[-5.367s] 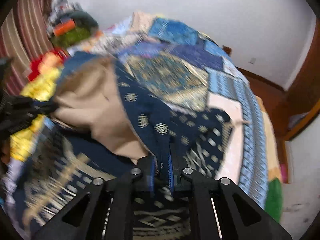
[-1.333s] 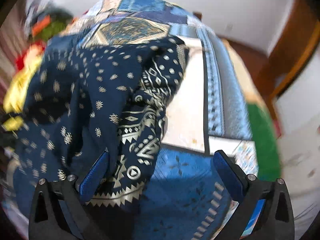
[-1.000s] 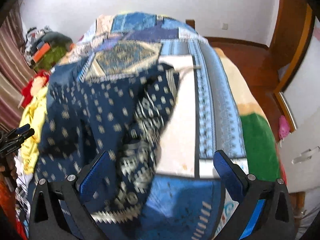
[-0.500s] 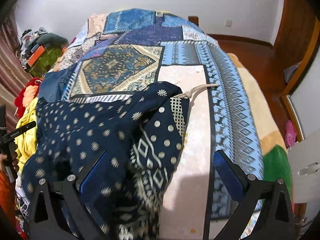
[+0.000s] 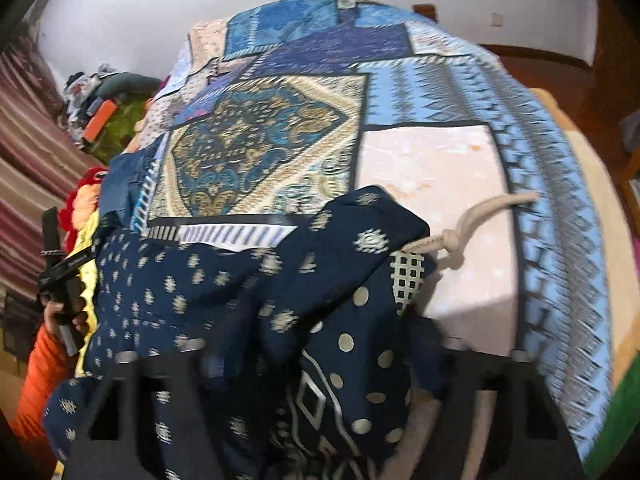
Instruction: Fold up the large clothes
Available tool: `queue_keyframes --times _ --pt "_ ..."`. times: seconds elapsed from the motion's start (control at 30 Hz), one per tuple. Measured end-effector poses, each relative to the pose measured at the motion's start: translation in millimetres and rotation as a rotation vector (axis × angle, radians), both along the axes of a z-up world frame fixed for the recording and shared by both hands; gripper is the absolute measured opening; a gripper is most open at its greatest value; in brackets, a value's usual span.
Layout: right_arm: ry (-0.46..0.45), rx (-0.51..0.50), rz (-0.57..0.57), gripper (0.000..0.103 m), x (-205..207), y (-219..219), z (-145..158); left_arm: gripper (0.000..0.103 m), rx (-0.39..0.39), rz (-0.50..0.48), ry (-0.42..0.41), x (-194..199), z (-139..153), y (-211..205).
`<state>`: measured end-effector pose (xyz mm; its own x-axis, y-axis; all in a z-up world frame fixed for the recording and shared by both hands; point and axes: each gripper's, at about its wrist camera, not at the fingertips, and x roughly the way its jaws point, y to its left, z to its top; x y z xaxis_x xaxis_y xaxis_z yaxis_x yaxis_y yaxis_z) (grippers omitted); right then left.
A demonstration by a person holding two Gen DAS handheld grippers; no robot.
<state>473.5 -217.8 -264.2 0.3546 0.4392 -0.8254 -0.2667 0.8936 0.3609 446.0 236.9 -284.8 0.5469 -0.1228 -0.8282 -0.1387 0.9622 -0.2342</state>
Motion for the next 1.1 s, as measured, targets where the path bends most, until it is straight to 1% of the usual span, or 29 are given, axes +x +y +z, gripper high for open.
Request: queue_keyframes --times 0.03,0.07,0.1,0.13,0.17,0.2,0.23,0.27,0.3,0.37,0.4,0.5,0.53,0.63,0.67,0.77,0.83,0.9,0.97,1.03,1.1 --pt "-0.004 -0.002 0.002 0.039 0.7 1.7 -0.2 0.067 0.007 -0.001 -0.004 -0.5 -0.1 -0.6" --pt "-0.011 -0.006 0.004 0.037 1.5 4.2 0.9 0.066 0.008 0.0 -0.007 -1.4 0.1 -0.9" --pt "-0.026 -0.007 0.007 0.03 1.4 6.1 3.6 0.059 0.011 0.004 -0.01 -2.1 0.5 -0.8" --pt "-0.039 -0.008 0.008 0.026 1.2 7.6 6.3 0.05 0.028 0.014 -0.007 -3.4 1.9 -1.7" --pt "-0.056 -0.015 0.01 0.025 0.9 9.6 10.4 0.044 0.043 0.016 -0.006 -4.6 3.3 -2.6" --pt "-0.071 -0.023 0.013 0.023 0.9 12.2 14.3 0.018 0.048 0.014 -0.009 -5.9 4.9 -2.8" --pt "-0.089 -0.032 0.014 0.023 0.9 15.5 19.5 0.003 0.0 -0.019 -0.003 -6.2 5.2 -3.9" --pt "-0.108 -0.039 0.017 0.022 0.3 18.2 25.4 0.003 -0.031 -0.028 0.015 -5.7 3.5 -6.0" --pt "-0.132 -0.047 0.022 0.022 -0.3 21.4 33.0 0.003 -0.007 -0.027 0.021 -5.4 3.1 -9.0" --pt "-0.171 -0.053 0.03 0.022 -0.2 28.7 47.0 0.002 0.071 -0.035 0.024 -3.6 5.9 -18.7" --pt "-0.183 -0.05 0.033 0.021 0.6 30.0 52.6 0.002 0.101 -0.023 0.019 -3.3 9.7 -20.7" --pt "-0.236 -0.036 0.049 0.02 2.4 38.3 78.3 0.002 0.145 0.013 -0.045 -8.6 30.8 -21.6" --pt "-0.252 -0.041 0.055 0.02 2.6 41.5 83.8 0.002 0.161 0.032 -0.08 -12.7 44.0 -19.4" --pt "-0.319 -0.073 0.077 0.02 7.6 60.2 103.2 0.002 0.178 0.069 -0.148 -20.6 73.9 -8.0" --pt "-0.333 -0.078 0.079 0.019 10.7 65.5 107.8 0.002 0.176 0.07 -0.162 -20.4 80.3 -3.9" --pt "-0.369 -0.084 0.069 0.019 29.3 81.2 121.0 0.002 0.201 0.085 -0.197 -19.4 101.9 7.8" --pt "-0.381 -0.092 0.063 0.019 43.6 90.5 124.3 0.002 0.219 0.105 -0.197 -10.4 109.4 17.7" --pt "-0.381 -0.122 0.058 0.019 63.3 102.6 120.6 0.002 0.243 0.118 -0.195 -3.5 109.6 21.7" --pt "-0.368 -0.16 0.045 0.019 79.8 111.5 110.5 0.002 0.248 0.143 -0.174 8.7 101.6 28.6" --pt "-0.348 -0.208 0.035 0.019 96.0 116.8 94.9 0.002 0.22 0.164 -0.143 22.0 87.3 38.6" --pt "-0.312 -0.244 0.02 0.02 112.7 116.3 75.3 0.002 0.208 0.184 -0.111 34.2 70.2 45.7"
